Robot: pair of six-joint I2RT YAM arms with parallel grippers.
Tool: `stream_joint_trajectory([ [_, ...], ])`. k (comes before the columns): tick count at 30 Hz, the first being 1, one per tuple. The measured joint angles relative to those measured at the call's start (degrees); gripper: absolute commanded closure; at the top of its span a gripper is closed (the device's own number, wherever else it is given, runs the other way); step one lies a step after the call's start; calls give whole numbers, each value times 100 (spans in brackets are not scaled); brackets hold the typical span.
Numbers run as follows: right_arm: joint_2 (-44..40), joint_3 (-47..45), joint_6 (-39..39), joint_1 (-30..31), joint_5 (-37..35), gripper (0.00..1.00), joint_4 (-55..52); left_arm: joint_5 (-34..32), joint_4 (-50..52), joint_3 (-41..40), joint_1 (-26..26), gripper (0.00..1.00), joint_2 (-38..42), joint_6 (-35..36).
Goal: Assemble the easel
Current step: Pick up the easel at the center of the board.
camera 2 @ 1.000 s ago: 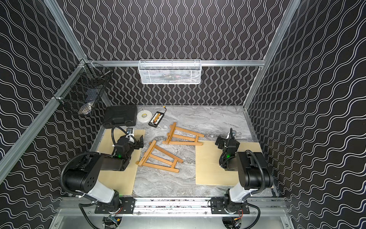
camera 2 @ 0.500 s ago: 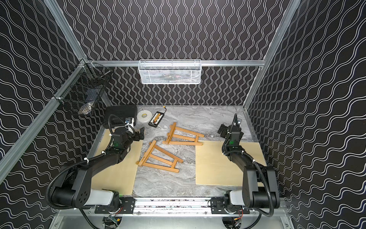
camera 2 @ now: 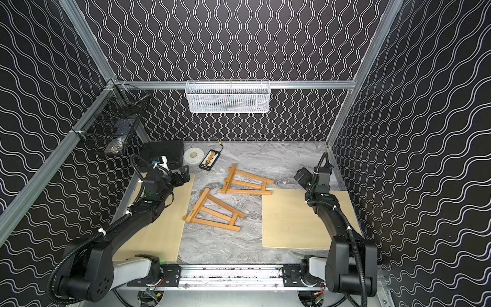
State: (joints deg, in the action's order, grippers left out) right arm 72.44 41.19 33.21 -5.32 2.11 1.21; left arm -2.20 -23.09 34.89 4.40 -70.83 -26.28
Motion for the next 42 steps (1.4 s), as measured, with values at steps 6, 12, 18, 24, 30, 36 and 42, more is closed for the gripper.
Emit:
stream_joint_trajectory([
  [6, -168, -118, 358, 170, 748, 0, -205, 181, 396, 85, 396, 1, 11, -129],
  [12, -225, -138, 520, 767, 1128, 0, -452, 289, 656, 203, 1191, 1, 11, 98],
  [18, -450, -188, 577, 1250, 1333, 0, -741, 643, 901, 595, 1906, 1, -337, 667],
  [24, -522, -476, 636, 1488, 1766, 0, -833, 791, 1204, 1123, 2503, 3, -861, 1488],
  [30, -581, -857, 660, 1593, 2227, 0, -706, 1084, 1438, 1679, 2892, 6, -1532, 2236],
  [36, -883, -1097, 623, 1609, 2352, 0, -437, 1294, 1781, 2232, 3119, 10, -2236, 2955],
  [42, -1106, -1300, 621, 1609, 2343, 0, -192, 1537, 2118, 2898, 3182, 18, -2992, 3515],
])
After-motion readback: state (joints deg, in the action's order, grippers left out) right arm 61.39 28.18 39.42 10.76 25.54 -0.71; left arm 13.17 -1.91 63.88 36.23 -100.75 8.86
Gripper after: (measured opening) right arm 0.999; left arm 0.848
